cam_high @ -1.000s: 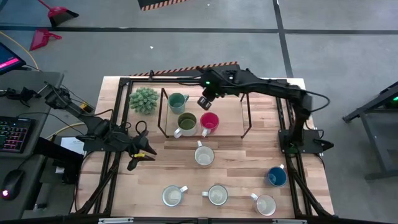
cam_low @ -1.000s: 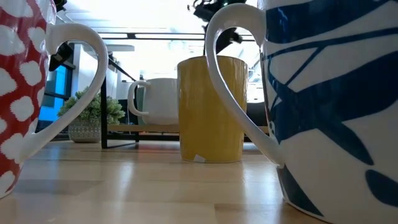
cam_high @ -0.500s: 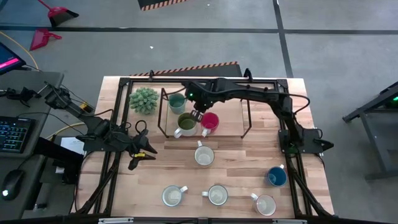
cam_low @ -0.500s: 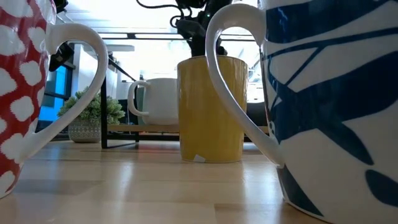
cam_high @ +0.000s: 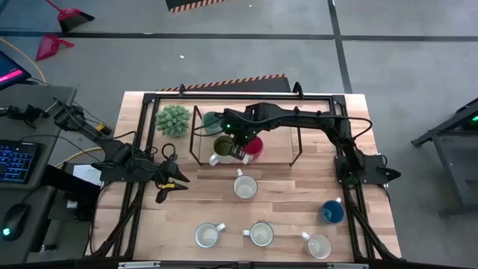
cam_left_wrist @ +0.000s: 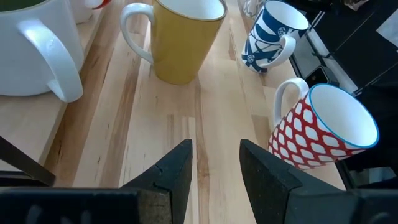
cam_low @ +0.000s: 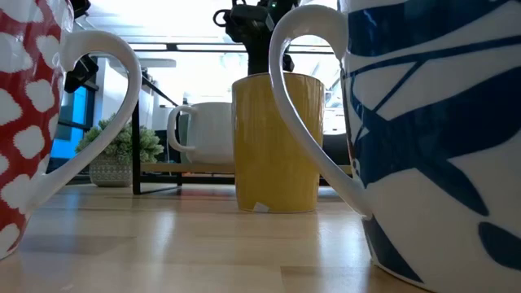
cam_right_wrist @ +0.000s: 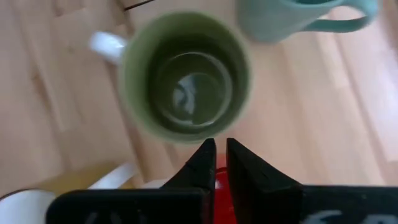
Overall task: Place coffee mugs
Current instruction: Adjust the mugs on the shelf
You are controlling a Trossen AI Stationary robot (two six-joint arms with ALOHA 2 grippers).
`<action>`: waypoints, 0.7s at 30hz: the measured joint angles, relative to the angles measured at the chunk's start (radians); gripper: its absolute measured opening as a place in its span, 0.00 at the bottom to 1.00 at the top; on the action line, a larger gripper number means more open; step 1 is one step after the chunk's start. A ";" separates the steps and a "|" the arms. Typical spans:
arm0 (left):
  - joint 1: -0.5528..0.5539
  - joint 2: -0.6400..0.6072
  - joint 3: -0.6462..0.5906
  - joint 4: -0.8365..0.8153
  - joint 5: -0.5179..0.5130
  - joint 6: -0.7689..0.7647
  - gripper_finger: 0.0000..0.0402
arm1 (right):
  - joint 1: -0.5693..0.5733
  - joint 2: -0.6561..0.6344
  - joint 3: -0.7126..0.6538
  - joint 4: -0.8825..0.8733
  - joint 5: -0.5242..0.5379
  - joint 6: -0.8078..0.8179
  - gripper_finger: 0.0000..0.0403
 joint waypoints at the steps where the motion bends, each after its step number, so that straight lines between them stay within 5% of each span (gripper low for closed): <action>1: 0.000 0.000 0.000 0.000 0.000 0.000 0.30 | 0.006 0.000 0.000 0.000 -0.001 0.000 0.04; 21: 0.000 0.000 0.000 0.005 -0.003 -0.024 0.30 | 0.062 0.047 -0.002 0.003 -0.061 0.003 0.04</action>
